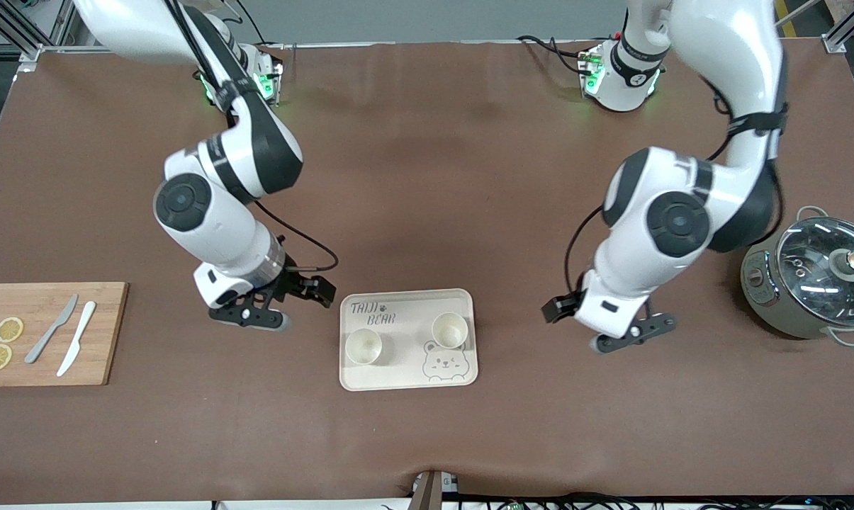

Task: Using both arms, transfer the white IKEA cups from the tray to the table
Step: 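Move the right gripper and the left gripper down over the two cups, then close the right gripper and the left gripper on the cup rims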

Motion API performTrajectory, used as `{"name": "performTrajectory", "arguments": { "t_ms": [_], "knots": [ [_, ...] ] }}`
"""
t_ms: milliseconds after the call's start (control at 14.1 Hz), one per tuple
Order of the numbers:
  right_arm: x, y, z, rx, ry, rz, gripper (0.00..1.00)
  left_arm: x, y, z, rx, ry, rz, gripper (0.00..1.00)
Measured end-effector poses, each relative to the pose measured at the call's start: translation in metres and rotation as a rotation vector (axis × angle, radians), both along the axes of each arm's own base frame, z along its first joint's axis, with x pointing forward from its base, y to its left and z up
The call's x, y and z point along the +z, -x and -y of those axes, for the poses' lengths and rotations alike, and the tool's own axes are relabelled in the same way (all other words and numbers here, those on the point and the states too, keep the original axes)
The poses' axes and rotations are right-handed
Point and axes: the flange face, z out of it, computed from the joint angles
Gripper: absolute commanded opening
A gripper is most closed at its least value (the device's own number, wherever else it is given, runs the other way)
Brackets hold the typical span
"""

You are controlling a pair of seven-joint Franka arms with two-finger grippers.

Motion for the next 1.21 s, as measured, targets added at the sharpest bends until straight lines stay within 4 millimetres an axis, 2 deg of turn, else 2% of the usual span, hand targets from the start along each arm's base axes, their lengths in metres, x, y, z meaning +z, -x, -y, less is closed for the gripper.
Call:
{"name": "performTrajectory", "arguments": {
  "t_ms": [284,497,852,1206],
  "knots": [
    [-0.060,-0.017,0.000,-0.003,0.010,0.044,1.00,-0.039,-0.001,0.046,0.108,0.041,0.056,1.00],
    [-0.094,-0.025,-0.003,-0.006,0.002,0.074,1.00,-0.065,0.003,0.074,0.158,0.070,0.086,1.00],
    [-0.130,-0.031,-0.010,-0.004,-0.011,0.106,1.00,-0.116,0.018,0.121,0.181,0.080,0.082,1.00],
    [-0.152,-0.029,-0.021,0.006,-0.022,0.130,1.00,-0.149,0.029,0.146,0.180,0.092,0.092,1.00]
  ]
}}
